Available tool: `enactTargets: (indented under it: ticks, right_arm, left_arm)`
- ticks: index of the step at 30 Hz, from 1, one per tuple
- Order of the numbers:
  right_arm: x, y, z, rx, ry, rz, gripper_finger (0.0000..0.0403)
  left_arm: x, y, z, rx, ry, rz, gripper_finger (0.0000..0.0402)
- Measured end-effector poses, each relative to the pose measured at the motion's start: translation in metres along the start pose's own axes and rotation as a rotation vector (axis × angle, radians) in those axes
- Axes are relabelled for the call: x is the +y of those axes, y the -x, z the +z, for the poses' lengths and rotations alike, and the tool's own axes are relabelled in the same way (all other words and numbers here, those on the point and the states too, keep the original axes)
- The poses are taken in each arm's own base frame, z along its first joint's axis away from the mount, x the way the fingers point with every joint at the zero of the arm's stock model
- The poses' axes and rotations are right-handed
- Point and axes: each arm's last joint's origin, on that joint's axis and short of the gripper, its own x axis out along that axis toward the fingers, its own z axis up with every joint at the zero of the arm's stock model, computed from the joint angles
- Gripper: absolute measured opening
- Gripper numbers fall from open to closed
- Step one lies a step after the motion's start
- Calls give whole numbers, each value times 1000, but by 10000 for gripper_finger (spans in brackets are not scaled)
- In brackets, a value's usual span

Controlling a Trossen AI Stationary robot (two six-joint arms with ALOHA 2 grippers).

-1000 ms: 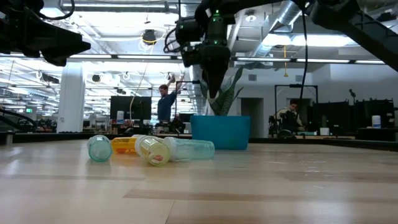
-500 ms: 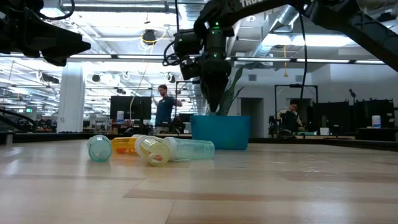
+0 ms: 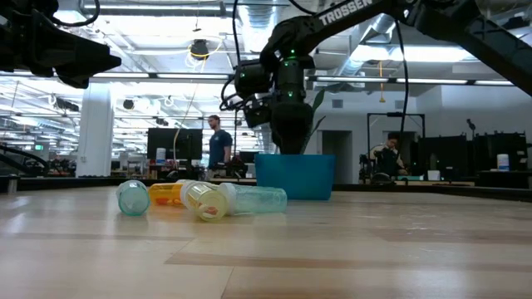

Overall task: Pick and place pill bottles into a basket
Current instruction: Put the right yellow pill bottle into the bin, then put the right blue pill bottle into the bin

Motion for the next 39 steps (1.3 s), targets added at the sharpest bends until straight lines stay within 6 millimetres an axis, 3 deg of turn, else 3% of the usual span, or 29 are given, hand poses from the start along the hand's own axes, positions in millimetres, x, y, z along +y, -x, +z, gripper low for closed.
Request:
enactTargets:
  ticks: [19,29,39]
  right_arm:
    - [19,-11,5,5,22,-13,312]
    - [21,-12,6,25,27,-69,348]
    - [21,-12,5,28,35,-68,345]
  left_arm:
    - [0,0,0,0,0,0,175]
    - [0,0,0,0,0,0,175]
    - [0,0,0,0,0,0,175]
